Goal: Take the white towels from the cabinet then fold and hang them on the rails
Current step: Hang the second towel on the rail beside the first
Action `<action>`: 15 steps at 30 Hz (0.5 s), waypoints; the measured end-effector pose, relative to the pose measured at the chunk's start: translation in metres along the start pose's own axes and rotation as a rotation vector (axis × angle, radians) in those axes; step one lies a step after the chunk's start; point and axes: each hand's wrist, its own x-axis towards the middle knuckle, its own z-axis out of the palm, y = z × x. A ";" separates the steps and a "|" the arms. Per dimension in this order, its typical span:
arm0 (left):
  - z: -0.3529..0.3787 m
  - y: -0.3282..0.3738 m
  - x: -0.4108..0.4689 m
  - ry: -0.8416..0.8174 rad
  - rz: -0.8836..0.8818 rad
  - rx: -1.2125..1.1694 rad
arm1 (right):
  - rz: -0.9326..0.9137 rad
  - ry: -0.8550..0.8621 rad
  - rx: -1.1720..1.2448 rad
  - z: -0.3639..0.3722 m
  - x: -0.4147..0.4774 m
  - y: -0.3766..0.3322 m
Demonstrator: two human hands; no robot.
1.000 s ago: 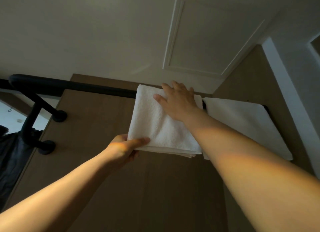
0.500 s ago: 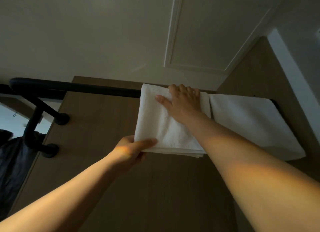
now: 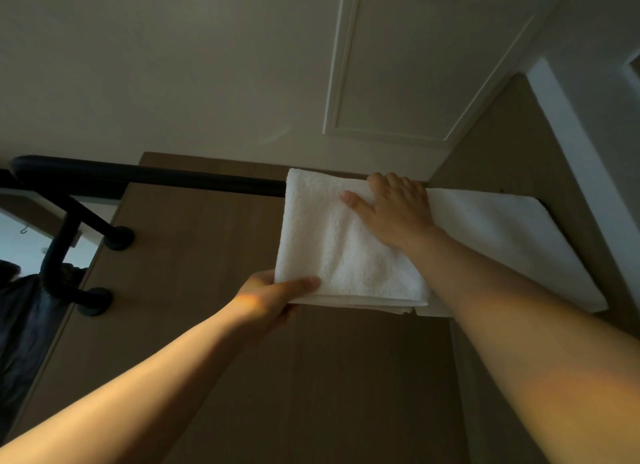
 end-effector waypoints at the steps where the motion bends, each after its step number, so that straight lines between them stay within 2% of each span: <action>1: 0.000 0.000 0.000 0.003 0.001 -0.002 | 0.009 0.004 0.000 0.000 -0.001 0.004; 7: 0.002 -0.002 -0.002 0.056 0.006 0.024 | 0.042 0.000 -0.039 0.000 -0.016 0.013; 10: 0.002 -0.002 -0.005 0.086 0.014 0.070 | 0.076 -0.097 -0.030 0.002 -0.039 0.012; 15: 0.004 -0.003 -0.005 0.164 -0.005 0.109 | -0.011 -0.188 -0.036 0.024 -0.119 0.005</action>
